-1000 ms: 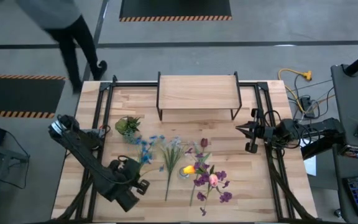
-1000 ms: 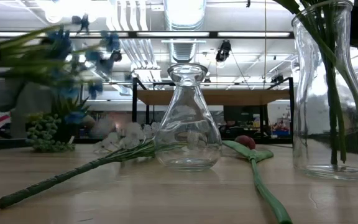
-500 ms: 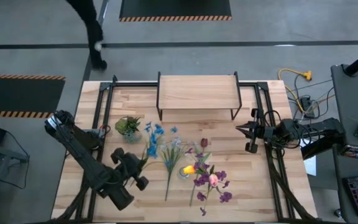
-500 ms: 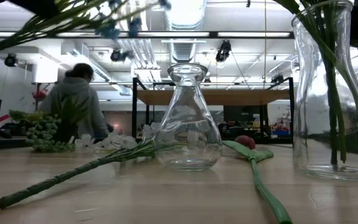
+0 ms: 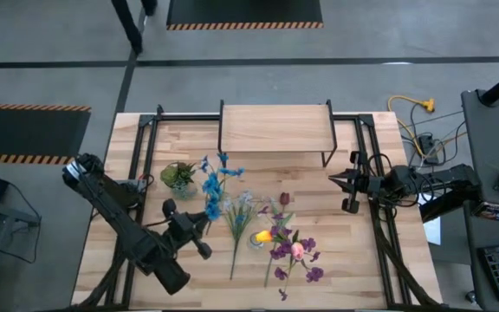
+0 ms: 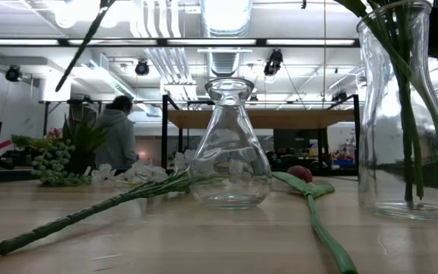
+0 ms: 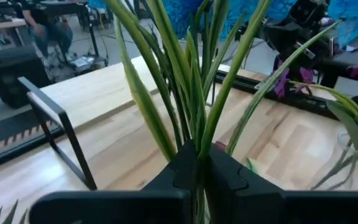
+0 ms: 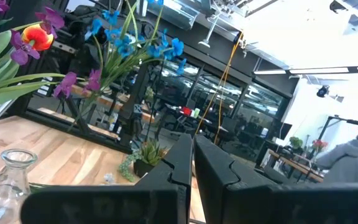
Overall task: Pick and place flowers into a vace then onto a shelf
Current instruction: Put the blue flower into the left transparent vase
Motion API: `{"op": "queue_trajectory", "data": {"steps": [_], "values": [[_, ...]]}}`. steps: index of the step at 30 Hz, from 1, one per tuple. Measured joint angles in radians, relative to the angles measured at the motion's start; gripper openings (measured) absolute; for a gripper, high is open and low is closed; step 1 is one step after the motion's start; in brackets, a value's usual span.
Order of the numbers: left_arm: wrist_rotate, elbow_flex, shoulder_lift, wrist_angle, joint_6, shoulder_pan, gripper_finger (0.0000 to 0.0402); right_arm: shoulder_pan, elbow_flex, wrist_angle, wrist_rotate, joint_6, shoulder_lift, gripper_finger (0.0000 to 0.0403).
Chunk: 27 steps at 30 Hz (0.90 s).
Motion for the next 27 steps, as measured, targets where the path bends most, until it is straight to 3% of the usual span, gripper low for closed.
{"op": "queue_trajectory", "data": {"steps": [6, 11, 15, 19, 23, 27], "values": [[0.038, 0.040, -0.004, 0.099, 0.192, 0.057, 0.0000, 0.000, 0.000, 0.003, 0.000, 0.000, 0.000, 0.0009], [0.144, 0.119, -0.006, 0.298, 0.631, 0.110, 0.0000, 0.000, 0.000, 0.006, 0.000, 0.000, 0.000, 0.0009], [0.166, 0.144, -0.009, 0.501, 0.951, 0.122, 0.0000, 0.000, 0.000, 0.006, 0.000, 0.000, 0.000, 0.0009], [0.217, 0.099, -0.012, 0.751, 1.222, 0.122, 0.0000, 0.000, 0.000, 0.004, 0.000, 0.023, 0.000, 0.0009], [0.406, 0.025, -0.014, 1.025, 1.448, 0.158, 0.0000, 0.000, 0.000, 0.004, 0.000, 0.026, 0.000, 0.0009], [0.449, -0.016, -0.053, 1.110, 1.526, 0.186, 0.0000, 0.000, 0.000, 0.003, 0.000, 0.028, 0.000, 0.0009]]}}
